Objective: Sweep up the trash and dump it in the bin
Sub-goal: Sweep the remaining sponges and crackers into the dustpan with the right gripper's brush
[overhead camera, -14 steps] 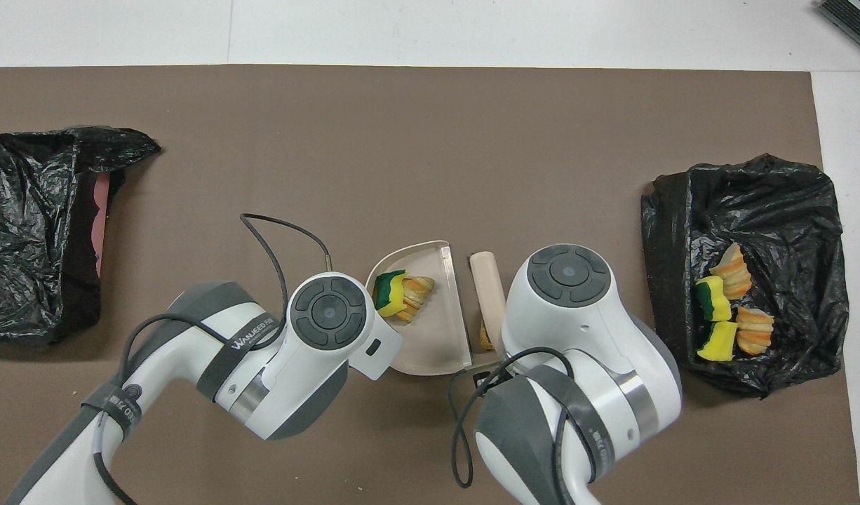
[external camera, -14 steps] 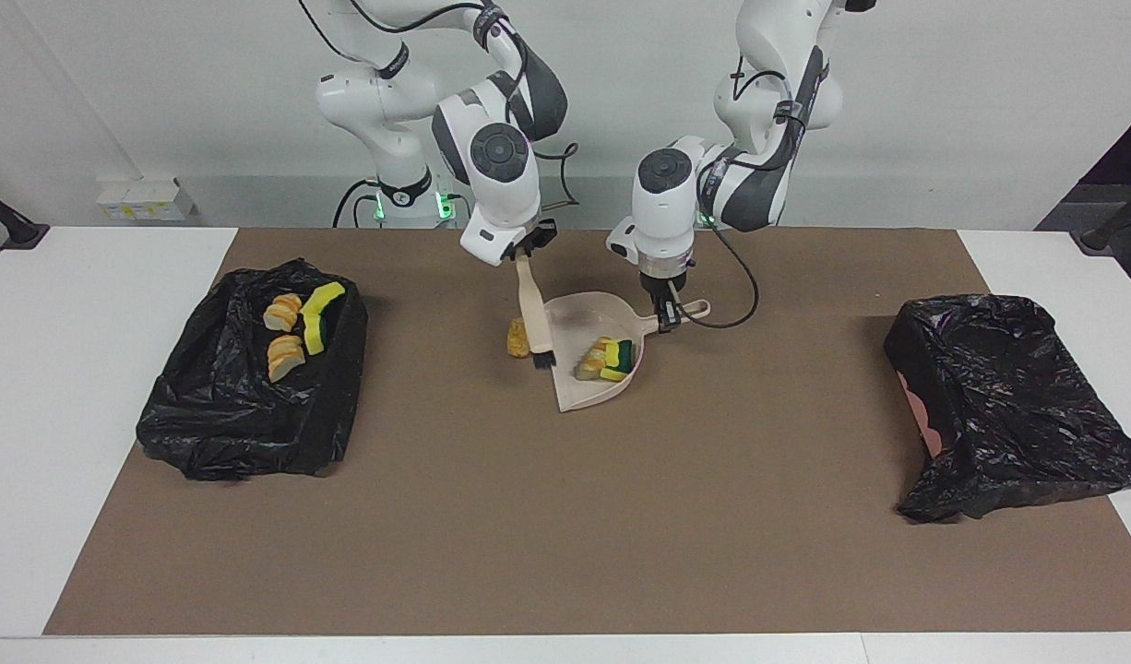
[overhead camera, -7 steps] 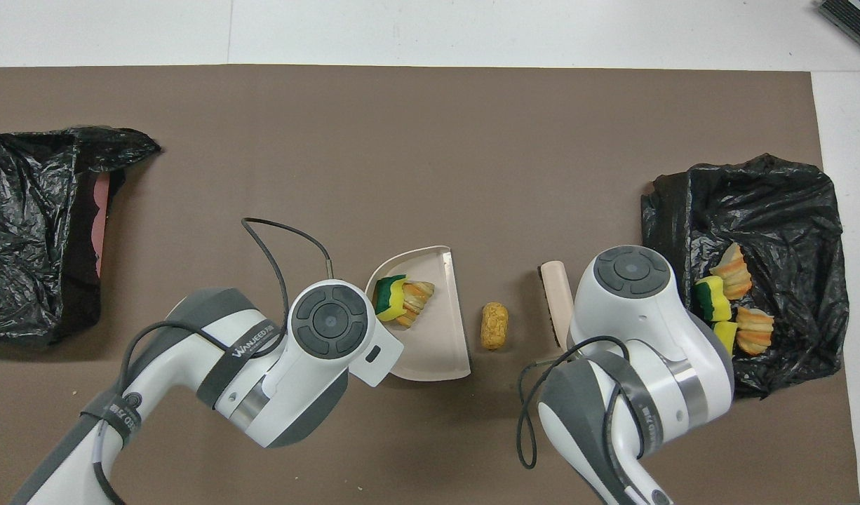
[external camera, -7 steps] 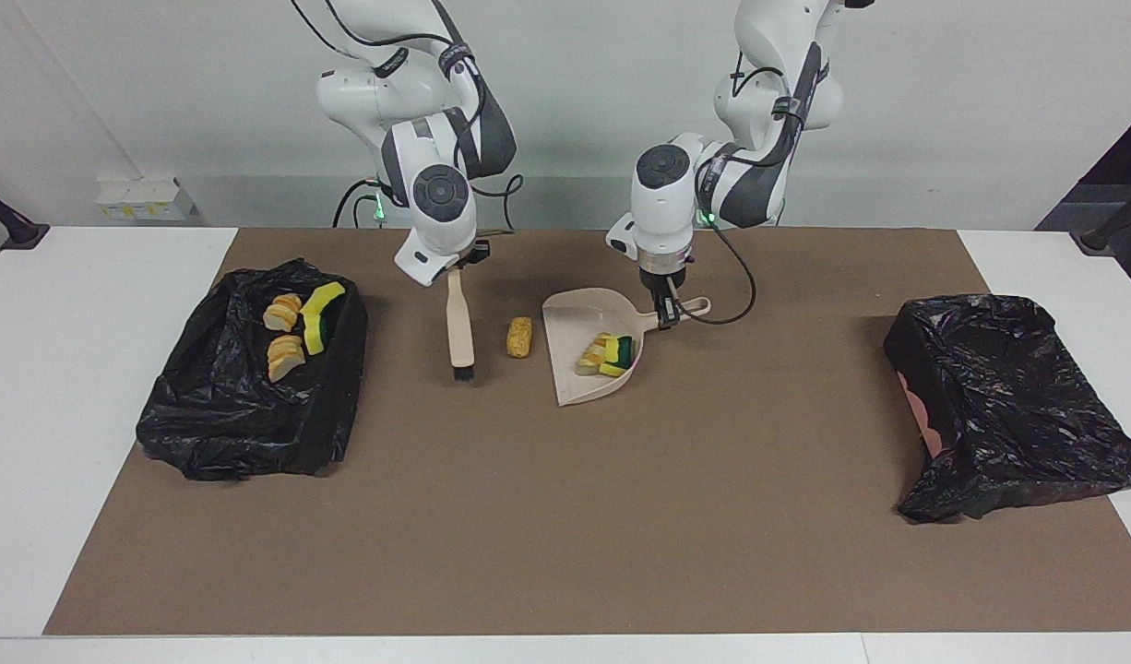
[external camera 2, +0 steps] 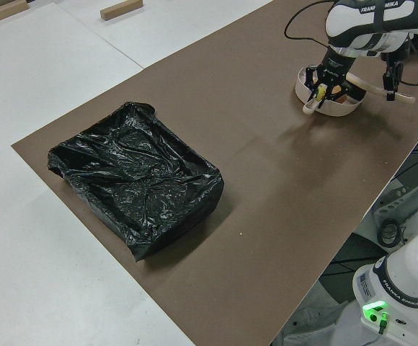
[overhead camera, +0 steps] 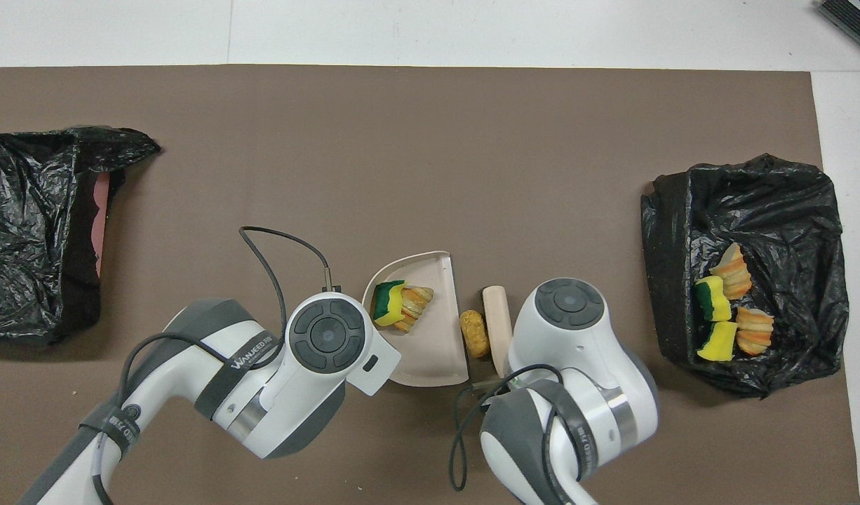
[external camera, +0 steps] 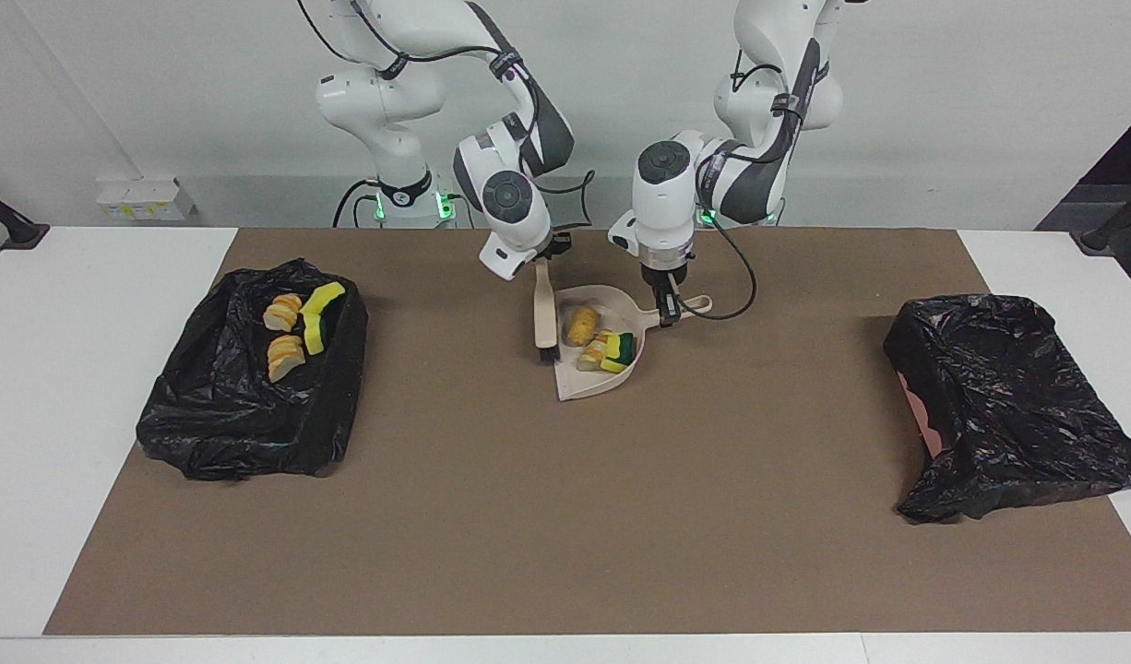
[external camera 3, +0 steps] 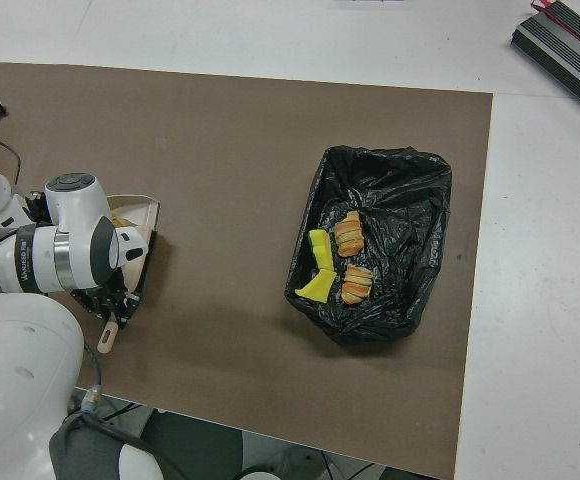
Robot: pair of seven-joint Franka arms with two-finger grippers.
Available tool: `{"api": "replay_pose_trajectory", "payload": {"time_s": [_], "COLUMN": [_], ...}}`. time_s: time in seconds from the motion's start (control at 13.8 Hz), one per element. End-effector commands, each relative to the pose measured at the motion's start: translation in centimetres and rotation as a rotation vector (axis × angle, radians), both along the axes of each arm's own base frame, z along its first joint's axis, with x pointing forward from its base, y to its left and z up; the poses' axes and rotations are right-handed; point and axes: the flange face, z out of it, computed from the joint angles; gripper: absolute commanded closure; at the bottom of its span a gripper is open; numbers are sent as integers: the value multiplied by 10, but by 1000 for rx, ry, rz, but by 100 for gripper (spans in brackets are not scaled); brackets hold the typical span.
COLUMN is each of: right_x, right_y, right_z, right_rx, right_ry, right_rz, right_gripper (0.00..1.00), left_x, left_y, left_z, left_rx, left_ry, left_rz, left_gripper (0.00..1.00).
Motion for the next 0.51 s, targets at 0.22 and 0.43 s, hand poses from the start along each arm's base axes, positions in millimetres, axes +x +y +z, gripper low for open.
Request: {"api": "replay_pose_trajectory", "payload": {"time_s": [0.22,0.43], "right_x": [4,-9], "right_y": [17,21], "right_z": [24,40], "right_rx": [-29,-115], "right_ry": [-2,59], "right_rz": [-6,44], "right_gripper": [100,100], "left_x": [13,28], "left_y": [28,51], "left_z": [1,6], "left_rx": [10,10], "left_ry": [-6,-8], "left_rz": [-72,-93], "left_gripper": [100,100]}}
